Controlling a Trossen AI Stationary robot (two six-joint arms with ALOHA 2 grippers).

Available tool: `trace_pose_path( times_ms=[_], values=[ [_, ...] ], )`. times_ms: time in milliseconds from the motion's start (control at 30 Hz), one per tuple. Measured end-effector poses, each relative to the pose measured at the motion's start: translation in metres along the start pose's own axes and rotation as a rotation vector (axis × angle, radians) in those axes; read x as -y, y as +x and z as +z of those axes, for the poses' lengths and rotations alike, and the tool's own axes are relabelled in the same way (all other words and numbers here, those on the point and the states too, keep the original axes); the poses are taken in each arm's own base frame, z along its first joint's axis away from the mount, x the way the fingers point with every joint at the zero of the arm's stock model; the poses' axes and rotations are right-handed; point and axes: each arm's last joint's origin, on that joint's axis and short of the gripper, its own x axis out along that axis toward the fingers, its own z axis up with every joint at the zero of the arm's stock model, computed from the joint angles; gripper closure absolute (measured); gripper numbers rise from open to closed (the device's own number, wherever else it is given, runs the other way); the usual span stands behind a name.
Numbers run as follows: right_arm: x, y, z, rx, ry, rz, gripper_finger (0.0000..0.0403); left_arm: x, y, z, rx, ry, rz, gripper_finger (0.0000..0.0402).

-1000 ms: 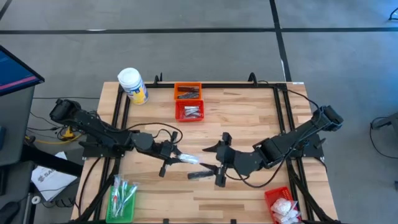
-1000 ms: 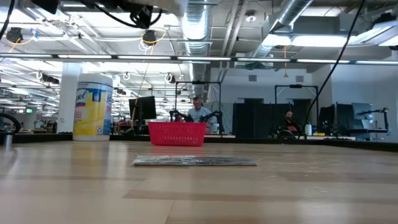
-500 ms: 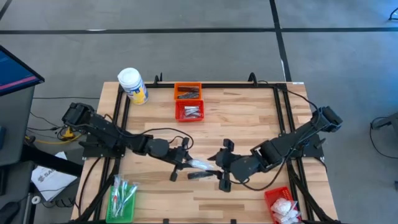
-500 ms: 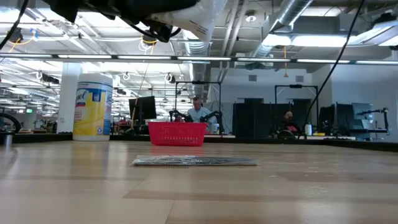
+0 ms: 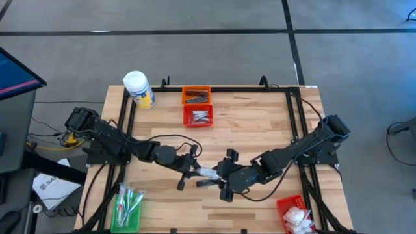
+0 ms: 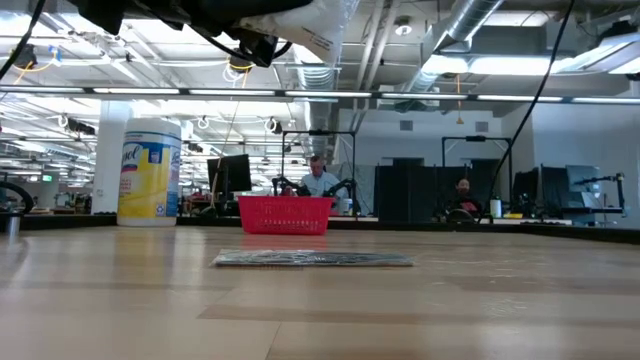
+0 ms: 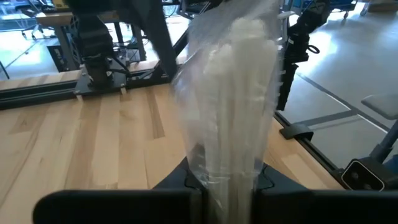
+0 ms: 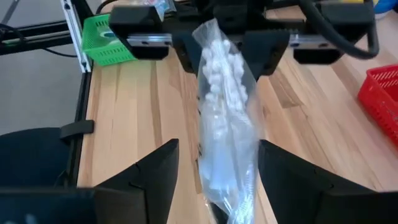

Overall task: Pick & Place Travel size toiletries
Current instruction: Put the cotton pack into the bottom red basket

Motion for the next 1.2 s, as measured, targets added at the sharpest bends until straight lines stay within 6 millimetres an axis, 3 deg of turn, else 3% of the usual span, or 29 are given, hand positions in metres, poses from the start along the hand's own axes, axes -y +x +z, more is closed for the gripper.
trace_pose_path(
  times_ms=[233,367,533,733,800,1000,1200],
  values=[
    [0.002,-0.001,0.009,0.025,0.001,0.004,0.0193,0.0,0.0,0.0,-0.001,0.002,-0.008,0.0376],
    [0.01,0.006,0.009,-0.003,0.032,-0.033,0.0213,0.0,0.0,0.0,-0.002,0.002,-0.007,0.0376],
    [0.014,0.011,0.007,-0.043,0.035,-0.015,0.027,0.0,0.0,-0.001,-0.009,0.005,-0.004,0.0376],
    [0.013,0.01,0.006,-0.05,0.015,-0.011,0.0371,0.0,0.0,-0.001,-0.01,0.014,0.005,0.0372],
    [0.013,0.009,0.006,-0.05,-0.012,-0.01,0.0393,0.0,0.0,-0.001,-0.009,0.021,0.006,0.0354],
    [0.011,0.006,-0.003,-0.127,-0.101,-0.025,0.0398,0.0,-0.002,0.0,-0.02,0.054,0.001,0.0263],
    [0.003,-0.024,-0.01,-0.299,-0.173,-0.078,0.0401,-0.002,-0.021,0.013,-0.043,0.073,0.035,0.0164]
  ],
)
